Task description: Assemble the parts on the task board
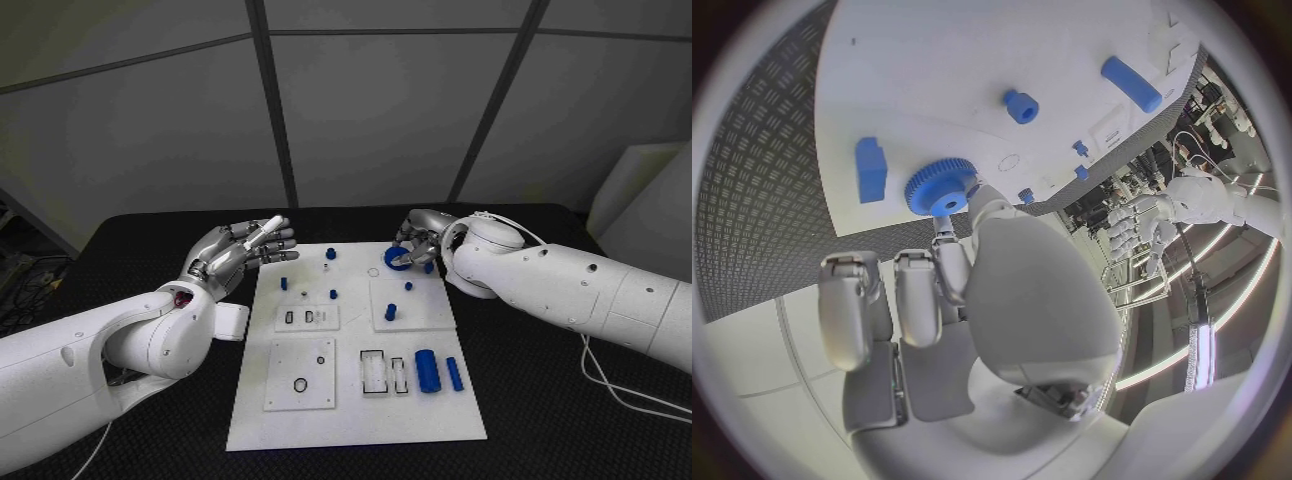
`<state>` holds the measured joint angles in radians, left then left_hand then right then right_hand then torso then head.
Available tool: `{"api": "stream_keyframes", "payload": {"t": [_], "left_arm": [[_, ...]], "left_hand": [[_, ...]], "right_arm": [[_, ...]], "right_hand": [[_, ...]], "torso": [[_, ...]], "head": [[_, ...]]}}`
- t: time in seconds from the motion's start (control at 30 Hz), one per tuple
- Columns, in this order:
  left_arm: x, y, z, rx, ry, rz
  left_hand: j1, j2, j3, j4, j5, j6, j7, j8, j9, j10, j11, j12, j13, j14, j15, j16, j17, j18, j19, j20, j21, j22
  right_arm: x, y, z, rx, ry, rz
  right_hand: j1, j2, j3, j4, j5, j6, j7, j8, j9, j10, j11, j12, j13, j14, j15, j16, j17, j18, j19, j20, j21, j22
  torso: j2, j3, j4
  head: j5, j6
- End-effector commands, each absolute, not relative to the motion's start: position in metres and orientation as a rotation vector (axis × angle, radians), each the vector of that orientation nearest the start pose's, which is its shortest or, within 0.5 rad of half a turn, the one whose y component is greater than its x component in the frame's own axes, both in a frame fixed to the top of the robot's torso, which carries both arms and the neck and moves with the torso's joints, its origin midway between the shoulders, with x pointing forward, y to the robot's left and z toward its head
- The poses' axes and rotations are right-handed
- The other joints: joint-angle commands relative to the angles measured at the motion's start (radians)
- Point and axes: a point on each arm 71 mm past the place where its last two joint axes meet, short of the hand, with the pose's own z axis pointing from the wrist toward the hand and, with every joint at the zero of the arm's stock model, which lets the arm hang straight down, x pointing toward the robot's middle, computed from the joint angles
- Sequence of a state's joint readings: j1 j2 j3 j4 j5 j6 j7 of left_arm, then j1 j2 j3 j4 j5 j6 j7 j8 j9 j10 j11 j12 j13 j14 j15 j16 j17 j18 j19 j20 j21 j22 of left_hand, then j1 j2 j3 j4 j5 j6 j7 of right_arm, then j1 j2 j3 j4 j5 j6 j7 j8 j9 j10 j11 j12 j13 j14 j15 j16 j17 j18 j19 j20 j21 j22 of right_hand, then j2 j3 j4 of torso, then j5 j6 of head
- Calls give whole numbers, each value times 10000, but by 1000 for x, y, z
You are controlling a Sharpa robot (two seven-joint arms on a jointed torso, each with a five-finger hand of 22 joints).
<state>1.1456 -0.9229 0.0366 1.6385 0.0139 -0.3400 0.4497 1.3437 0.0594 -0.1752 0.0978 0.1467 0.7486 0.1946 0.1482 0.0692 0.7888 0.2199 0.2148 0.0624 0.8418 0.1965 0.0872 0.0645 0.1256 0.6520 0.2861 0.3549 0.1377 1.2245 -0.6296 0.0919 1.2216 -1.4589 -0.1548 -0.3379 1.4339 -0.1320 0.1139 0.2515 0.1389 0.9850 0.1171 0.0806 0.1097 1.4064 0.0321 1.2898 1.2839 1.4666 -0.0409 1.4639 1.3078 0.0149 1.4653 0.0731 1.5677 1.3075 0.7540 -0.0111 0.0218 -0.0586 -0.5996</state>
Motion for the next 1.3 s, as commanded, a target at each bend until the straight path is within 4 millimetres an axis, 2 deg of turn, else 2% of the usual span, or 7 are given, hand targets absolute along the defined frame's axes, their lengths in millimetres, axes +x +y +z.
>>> {"api": "stream_keyframes", "payload": {"t": [0.03, 0.17, 0.23, 0.43, 0.7, 1.07, 1.3], "left_arm": [[469, 216, -162, -11183, 13264, -16391], [469, 216, -162, -11194, 13275, -16375], [469, 217, -162, -11198, 13280, -16369], [469, 217, -162, -11207, 13287, -16356], [469, 217, -162, -11221, 13309, -16341], [469, 218, -162, -11244, 13349, -16322], [469, 218, -162, -11254, 13363, -16311]], "left_hand": [[-3, 125, 14, -56, -65, -66, 600, -40, -15, 52, -6, -57, 4, -75, -12, -49, -11, 395, -41, -13, -68, -15], [-7, 128, 10, -59, -73, -65, 597, -43, -15, 51, -10, -62, 4, -80, -14, -56, -12, 396, -43, -14, -70, -18], [-12, 133, 4, -63, -84, -64, 593, -48, -16, 49, -15, -69, 4, -88, -17, -64, -12, 398, -46, -14, -73, -22], [-13, 136, 2, -66, -90, -70, 591, -51, -16, 49, -17, -73, 4, -92, -18, -69, -12, 399, -48, -15, -75, -25], [-13, 143, -2, -76, -103, -82, 587, -59, -18, 47, -22, -82, 4, -103, -21, -81, -13, 399, -56, -15, -82, -32], [-15, 147, -9, -86, -116, -90, 584, -66, -19, 45, -24, -92, 4, -117, -21, -95, -13, 399, -68, -15, -91, -41], [-17, 149, -15, -92, -122, -107, 582, -73, -21, 44, -25, -98, 4, -124, -21, -103, -13, 399, -75, -14, -96, -46]], "right_arm": [[559, -191, -158, -33, 17304, 3462], [559, -189, -155, -153, 16929, 3467], [558, -188, -152, -209, 16622, 3542], [554, -183, -145, -352, 15813, 3921], [550, -177, -142, -469, 15643, 4278], [551, -177, -148, -504, 16307, 4365], [552, -178, -146, -349, 16119, 4480]], "right_hand": [[70, 236, 52, -218, 90, 341, -57, 131, 102, 176, -37, 270, 273, 591, -16, 74, 410, -149, 1055, -14, 31, 2633], [237, 478, 208, -465, 203, 719, -158, 247, 219, 384, -122, 624, 633, 592, -84, 83, 432, -149, 1055, -70, 31, 2633], [335, 582, 300, -623, 400, 872, -206, 277, 271, 470, -169, 770, 784, 594, -126, 88, 446, -149, 1055, -111, 31, 2633], [414, 692, 441, -931, 813, 1121, -286, 288, 364, 672, -241, 1109, 1138, 602, -191, 103, 483, -149, 1055, -183, 31, 2633], [95, 573, 341, -967, 772, 971, -229, 94, 356, 613, -200, 1023, 1071, 597, -174, 91, 466, -149, 1055, -188, 31, 2633], [-201, 429, 233, -977, 706, 786, -158, -111, 341, 537, -137, 913, 993, 590, -124, 76, 449, -149, 1055, -148, 31, 2633], [-431, 244, 111, -955, 648, 366, -62, -204, 282, 369, -50, 656, 778, 585, -53, 63, 439, -149, 1055, -84, 31, 2633]], "torso": [[3, 3, 8], [-3, 4, 9], [3, 6, 11], [-4, 9, 10], [6, 15, -6], [8, 11, 11], [11, 16, 4]], "head": [[3, -3], [1, -3], [6, 1], [18, 17], [18, 73], [18, 44], [16, 37]]}}
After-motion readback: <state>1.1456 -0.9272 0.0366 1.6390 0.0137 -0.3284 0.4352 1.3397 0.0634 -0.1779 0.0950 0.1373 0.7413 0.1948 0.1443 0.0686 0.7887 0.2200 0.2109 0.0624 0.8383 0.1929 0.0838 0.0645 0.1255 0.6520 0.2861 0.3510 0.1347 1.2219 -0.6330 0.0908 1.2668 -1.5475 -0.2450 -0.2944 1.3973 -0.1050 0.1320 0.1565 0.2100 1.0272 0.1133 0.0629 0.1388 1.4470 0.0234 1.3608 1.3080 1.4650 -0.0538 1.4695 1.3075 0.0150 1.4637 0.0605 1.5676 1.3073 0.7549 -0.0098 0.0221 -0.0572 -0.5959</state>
